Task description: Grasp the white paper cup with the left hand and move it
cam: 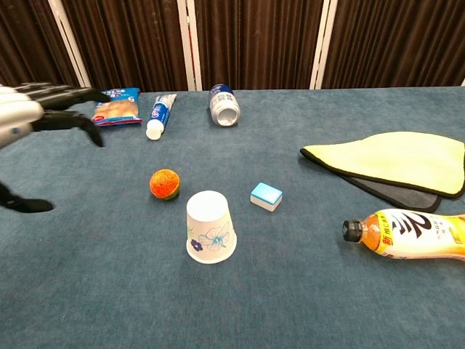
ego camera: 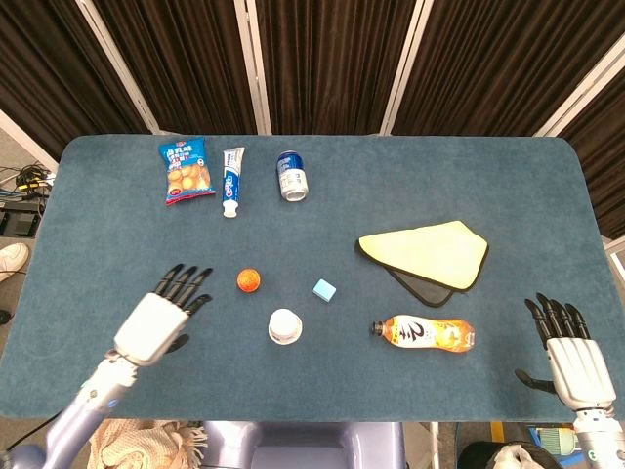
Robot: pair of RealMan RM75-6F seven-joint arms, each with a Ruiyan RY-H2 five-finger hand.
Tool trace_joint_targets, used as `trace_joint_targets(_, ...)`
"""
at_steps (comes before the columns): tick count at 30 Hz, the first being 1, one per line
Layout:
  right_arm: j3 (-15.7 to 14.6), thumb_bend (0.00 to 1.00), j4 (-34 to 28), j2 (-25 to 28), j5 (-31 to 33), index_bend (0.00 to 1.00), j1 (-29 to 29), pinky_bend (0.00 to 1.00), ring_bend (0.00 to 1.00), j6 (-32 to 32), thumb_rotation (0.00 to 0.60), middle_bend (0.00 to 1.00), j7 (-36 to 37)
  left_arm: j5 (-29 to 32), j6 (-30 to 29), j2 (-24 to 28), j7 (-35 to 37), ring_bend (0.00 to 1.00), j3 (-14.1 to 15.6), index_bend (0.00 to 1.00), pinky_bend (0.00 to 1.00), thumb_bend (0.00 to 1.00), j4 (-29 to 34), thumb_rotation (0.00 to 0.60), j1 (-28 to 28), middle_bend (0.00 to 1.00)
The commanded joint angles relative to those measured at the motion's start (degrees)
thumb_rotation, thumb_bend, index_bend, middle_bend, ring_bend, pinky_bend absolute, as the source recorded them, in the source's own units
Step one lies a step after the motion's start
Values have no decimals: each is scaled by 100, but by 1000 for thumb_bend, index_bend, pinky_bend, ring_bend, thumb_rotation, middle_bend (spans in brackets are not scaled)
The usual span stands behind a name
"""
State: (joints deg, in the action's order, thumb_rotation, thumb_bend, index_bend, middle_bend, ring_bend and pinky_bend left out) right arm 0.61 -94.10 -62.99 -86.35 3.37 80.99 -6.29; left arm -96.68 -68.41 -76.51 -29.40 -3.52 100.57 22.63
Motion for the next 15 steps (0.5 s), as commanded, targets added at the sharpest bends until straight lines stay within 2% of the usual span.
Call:
trace_joint_targets(1,2,67,-2,27,34,0,1,0,0,-27,600,0,95,250,437,-529,-199,31,-216,277,83,145,106,600,361,26)
trace_joint_targets(8,5,67,7,136,85,0,-24,0,0,-22,600,0,278,920,1072,-1380,-929,22,-424,299,83,169,-119,600,790,26)
trace_joint_targets(15,54,67,-18,263,120,0,-90,0,0,120,600,0,483,1406,1405,-1728,-1472,2,-489,286,83,157,-160,600,1032,18)
